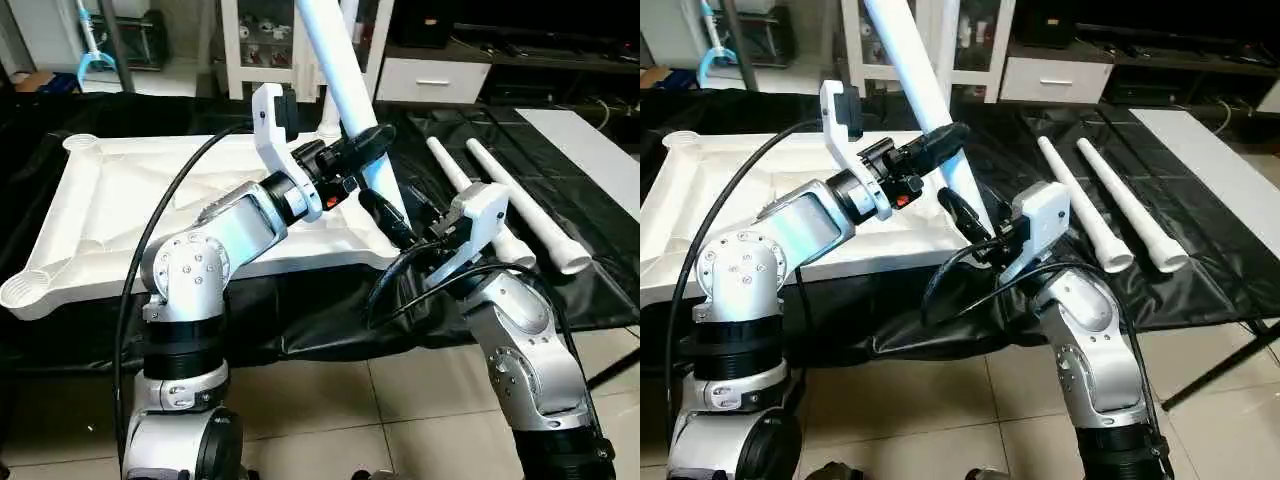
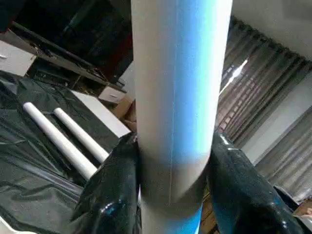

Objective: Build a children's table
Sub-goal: Insert table leg to table base

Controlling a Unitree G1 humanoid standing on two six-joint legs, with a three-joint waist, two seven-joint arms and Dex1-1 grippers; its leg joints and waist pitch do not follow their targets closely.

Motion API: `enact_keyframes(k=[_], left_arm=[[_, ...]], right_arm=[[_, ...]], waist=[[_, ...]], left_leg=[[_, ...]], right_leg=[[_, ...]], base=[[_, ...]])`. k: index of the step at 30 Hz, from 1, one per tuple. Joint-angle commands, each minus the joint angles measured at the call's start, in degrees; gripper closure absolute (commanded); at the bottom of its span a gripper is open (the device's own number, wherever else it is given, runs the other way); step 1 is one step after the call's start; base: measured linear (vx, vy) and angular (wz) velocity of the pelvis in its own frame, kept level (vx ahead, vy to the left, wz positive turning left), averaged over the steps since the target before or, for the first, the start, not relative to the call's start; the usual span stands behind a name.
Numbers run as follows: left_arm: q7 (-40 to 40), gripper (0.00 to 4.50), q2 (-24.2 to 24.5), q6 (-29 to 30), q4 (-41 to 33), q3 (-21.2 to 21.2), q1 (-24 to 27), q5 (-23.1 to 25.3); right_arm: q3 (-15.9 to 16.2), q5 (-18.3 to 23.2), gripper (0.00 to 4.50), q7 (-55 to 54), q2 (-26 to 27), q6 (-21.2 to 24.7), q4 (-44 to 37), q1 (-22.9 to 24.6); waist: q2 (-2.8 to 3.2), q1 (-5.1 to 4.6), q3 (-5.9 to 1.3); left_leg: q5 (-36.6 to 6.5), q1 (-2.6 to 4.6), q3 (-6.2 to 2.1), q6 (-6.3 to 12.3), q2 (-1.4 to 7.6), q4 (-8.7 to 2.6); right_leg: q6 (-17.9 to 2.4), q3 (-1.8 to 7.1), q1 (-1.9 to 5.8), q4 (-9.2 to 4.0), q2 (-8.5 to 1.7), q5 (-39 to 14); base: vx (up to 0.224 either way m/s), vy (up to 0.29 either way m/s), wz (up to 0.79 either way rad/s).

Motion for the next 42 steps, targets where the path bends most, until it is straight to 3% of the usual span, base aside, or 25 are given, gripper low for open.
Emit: enact_keyframes(k=[1, 3, 5, 6, 7, 8, 9, 10, 11, 12, 13, 14, 15, 16, 18, 20, 22, 26, 30, 34, 36, 37, 39, 41, 42], left_arm=[[-0.4, 2.75, -0.1, 0.4, -1.2, -1.7, 0.3, 0.2], [-0.6, 2.92, 0.1, 0.2, -1.2, -2.1, 0.4, 0.3], [-0.8, 2.94, 0.3, 0.0, -1.2, -2.4, 0.5, 0.5], [-0.9, 2.94, 0.5, -0.2, -1.2, -2.6, 0.5, 0.8], [-1.0, 2.95, 0.6, -0.3, -1.2, -2.7, 0.5, 0.9], [-1.1, 2.95, 0.7, -0.4, -1.1, -2.9, 0.5, 1.0], [-1.1, 2.95, 0.7, -0.4, -1.1, -2.9, 0.5, 1.0], [-1.1, 2.95, 0.7, -0.4, -1.1, -2.9, 0.5, 1.0], [-1.1, 2.95, 0.6, -0.5, -1.1, -2.9, 0.5, 1.0], [-1.2, 2.95, 0.7, -0.7, -1.0, -2.9, 0.5, 1.0], [-1.2, 2.95, 0.8, -0.9, -0.8, -2.9, 0.5, 1.1], [-1.3, 2.96, 0.9, -1.0, -0.8, -3.0, 0.5, 1.3], [-1.3, 2.96, 0.9, -1.1, -0.7, -3.0, 0.5, 1.4], [-1.2, 2.96, 1.0, -1.2, -0.7, -3.0, 0.5, 1.5], [-1.3, 2.96, 1.4, -1.5, -0.7, -3.2, 0.6, 1.6], [-1.5, 2.96, 2.0, -2.0, -0.4, -3.6, 0.6, 2.1], [-1.6, 2.96, 2.3, -2.2, -0.2, -3.8, 0.6, 2.5], [-1.5, 2.96, 2.6, -3.1, 0.7, -3.3, 0.4, 3.0], [-0.8, 2.96, 3.1, -4.6, 2.3, -2.1, -0.1, 4.3], [-0.8, 2.96, 4.6, -6.2, 4.2, -1.0, -1.0, 5.0], [-1.2, 2.96, 6.0, -7.3, 5.7, -0.5, -1.7, 5.9], [-1.3, 2.96, 6.7, -7.8, 6.4, -0.3, -2.0, 6.3], [-1.7, 2.96, 7.8, -8.3, 7.6, 0.2, -2.5, 6.9], [-2.3, 2.96, 9.3, -8.7, 9.0, 0.6, -3.0, 7.6], [-4.5, 2.96, 11.2, -6.9, 9.4, 0.2, -3.2, 7.0]], right_arm=[[0.0, -0.7, 3.25, -0.7, -0.5, 0.3, -1.0, -1.0], [0.1, -0.8, 3.25, -0.7, -0.4, 0.2, -1.2, -0.9], [0.3, -0.9, 3.25, -0.7, -0.3, 0.2, -1.2, -0.8], [0.3, -0.9, 3.25, -0.7, -0.4, 0.2, -1.2, -0.8], [0.3, -1.0, 3.25, -0.7, -0.4, 0.1, -1.3, -0.7], [0.3, -1.0, 3.25, -0.7, -0.4, 0.1, -1.3, -0.7], [0.3, -1.0, 3.25, -0.7, -0.4, 0.1, -1.3, -0.7], [0.3, -1.0, 3.25, -0.8, -0.4, 0.1, -1.3, -0.7], [0.3, -1.0, 3.25, -0.8, -0.4, 0.1, -1.3, -0.7], [0.4, -1.2, 3.25, -0.9, -0.4, 0.0, -1.4, -0.6], [0.4, -1.2, 3.25, -0.9, -0.5, 0.0, -1.4, -0.6], [0.4, -1.2, 3.25, -0.9, -0.5, 0.1, -1.4, -0.6], [0.4, -1.3, 3.25, -1.0, -0.5, 0.1, -1.4, -0.5], [0.5, -1.3, 3.25, -1.0, -0.5, 0.1, -1.5, -0.5], [0.4, -1.2, 3.25, -1.0, -0.3, 0.3, -1.6, -0.4], [0.3, -0.8, 3.25, -0.8, 0.0, 0.5, -1.5, -0.3], [0.2, -0.7, 2.69, -0.8, 0.0, 0.6, -1.4, -0.3], [0.4, 0.2, 2.34, 0.0, -0.3, 1.3, -1.5, 0.0], [0.9, 0.4, 2.11, 0.9, -1.0, 1.9, -2.0, 1.0], [2.2, 0.8, 1.72, 3.3, -2.8, 3.2, -3.7, 3.2], [2.2, 2.7, 1.58, 4.4, -3.5, 4.8, -5.8, 4.9], [2.2, 3.5, 1.36, 5.2, -4.4, 5.4, -7.3, 6.0], [2.1, 5.0, 1.24, 6.4, -5.9, 6.6, -10.0, 7.8], [1.1, 8.7, 1.19, 8.1, -8.0, 9.5, -14.7, 10.0], [-2.0, 13.8, 0.95, 7.6, -9.4, 12.9, -18.9, 10.4]], waist=[[0.78, -0.52, -3.76], [0.88, -0.63, -3.67], [1.4, -0.81, -3.42], [2.04, -0.9, -3.0], [2.64, -0.36, -2.86], [2.22, 4.37, -2.53], [0.13, 3.24, -3.61], [-2.58, 3.44, -3.78], [-1.89, 3.61, -3.55], [-1.24, 4.48, -4.4], [-0.37, 5.26, -4.25], [1.07, 4.66, -5.59], [0.93, 3.22, -5.38], [1.32, 2.87, -4.97], [1.14, 2.56, -4.62], [0.99, 1.99, -4.56], [0.96, 1.68, -4.47], [0.74, 0.99, -4.44], [0.82, 0.9, -4.69], [0.87, 0.97, -5.02], [0.94, 1.1, -5.2], [0.66, 1.15, -5.25], [1.03, 1.44, -5.22], [1.05, 1.79, -5.31], [1.07, 1.79, -5.27]], left_leg=[[-33.0, 2.73, -1.71, -2.35, 2.21, -5.84], [-35.0, 3.06, -1.82, -2.62, 2.3, -5.92], [-38.2, 3.22, -1.96, -2.8, 2.72, -6.92], [-43.2, 2.39, -1.73, -3.03, 3.95, -9.42], [-46.6, 0.77, -1.29, -3.44, 5.21, -11.98], [-49.3, -2.3, 3.65, -2.37, 5.52, -15.01], [-41.9, 1.12, 3.91, -1.78, 4.46, -11.66], [-20.6, 7.15, 1.36, -1.56, 1.53, 3.43], [-9.1, 3.26, -1.19, 0.48, 0.54, 3.79], [-2.5, 0.15, -2.59, 0.59, -0.17, 1.97], [-4.2, 1.25, -2.4, -1.09, 1.64, -0.68], [-6.0, 3.92, -2.12, -3.37, 2.93, -2.99], [-8.6, 3.11, -1.8, -2.81, 3.03, -3.89], [-13.0, 2.3, -1.32, -2.15, 2.51, -4.19], [-17.9, 1.88, -1.02, -1.74, 2.13, -4.35], [-19.9, 1.47, -1.24, -1.91, 2.05, -4.72], [-20.5, 1.43, -1.29, -2.12, 2.05, -4.82], [-20.3, 1.24, -1.1, -1.68, 1.89, -4.76], [-18.4, 1.16, -1.09, -1.26, 2.06, -4.76], [-14.2, 0.88, -0.88, 0.07, 1.98, -4.56], [-12.1, 0.96, -0.84, 1.07, 2.07, -4.41], [-11.0, 0.96, -0.74, 1.59, 2.09, -4.35], [-9.9, 1.06, -0.77, 2.12, 2.27, -4.35], [-9.2, 1.25, -0.74, 2.7, 2.31, -4.24], [-9.0, 1.31, -0.73, 2.85, 2.26, -4.28]], right_leg=[[-3.0, 0.43, 1.31, -5.49, -2.09, -27.1], [-2.0, -0.26, 1.4, -6.1, -2.28, -29.1], [-1.5, -1.37, 2.03, -6.34, -1.71, -28.4], [-1.9, -2.73, 3.62, -4.43, -0.58, -24.4], [-2.7, -2.94, 5.46, 0.1, 0.13, -19.2], [-2.3, -1.31, 5.76, 8.98, 1.32, -10.4], [-0.8, 2.03, 4.12, 6.83, 0.01, -20.3], [2.2, 6.07, -4.51, -7.11, -8.24, -55.9], [1.6, 9.39, -1.86, -6.81, -8.12, -58.8], [1.8, 8.45, 2.4, -4.31, -6.57, -50.8], [0.2, 6.59, 2.03, -3.44, -5.74, -43.6], [-3.4, 4.0, 0.06, 0.38, -0.83, -17.2], [-7.1, 3.59, 1.09, 0.87, -0.1, -4.6], [-9.6, 3.68, 1.43, 0.37, -0.63, -4.4], [-10.1, 3.79, 1.81, -0.71, -1.3, -10.7], [-7.7, 3.73, 2.06, -1.57, -1.76, -17.7], [-6.9, 3.69, 1.86, -1.84, -1.72, -18.9], [-5.0, 3.74, 1.63, -2.42, -1.86, -21.3], [-5.8, 3.75, 1.71, -2.24, -1.82, -18.5], [-7.7, 3.78, 2.25, -1.79, -1.79, -11.5], [-8.9, 3.74, 2.38, -1.41, -1.82, -7.9], [-9.4, 3.7, 2.48, -1.34, -1.84, -6.4], [-10.0, 3.7, 2.6, -1.12, -1.86, -4.5], [-10.4, 3.73, 2.71, -0.92, -1.89, -2.8], [-10.7, 3.69, 2.66, -0.95, -1.89, -2.7]], base=[[0.0, 0.0, 0.0], [0.0, 0.0, 0.0], [0.0, 0.0, 0.0], [0.0, 0.0, 0.0], [-0.096, -0.016, 0.06], [-0.096, -0.016, 0.06], [-0.042, -0.11, 0.23], [0.064, -0.169, 0.2], [0.064, -0.169, 0.2], [0.079, -0.099, 0.01], [0.0, 0.0, 0.0], [0.0, 0.0, 0.0], [-0.054, -0.002, 0.2], [0.0, 0.0, 0.0], [0.0, 0.0, 0.0], [0.0, 0.0, 0.0], [0.0, 0.0, 0.0], [0.0, 0.0, 0.0], [0.0, 0.0, 0.0], [0.0, 0.0, 0.0], [0.0, 0.0, 0.0], [0.0, 0.0, 0.0], [0.0, 0.0, 0.0], [0.0, 0.0, 0.0], [0.0, 0.0, 0.0]])
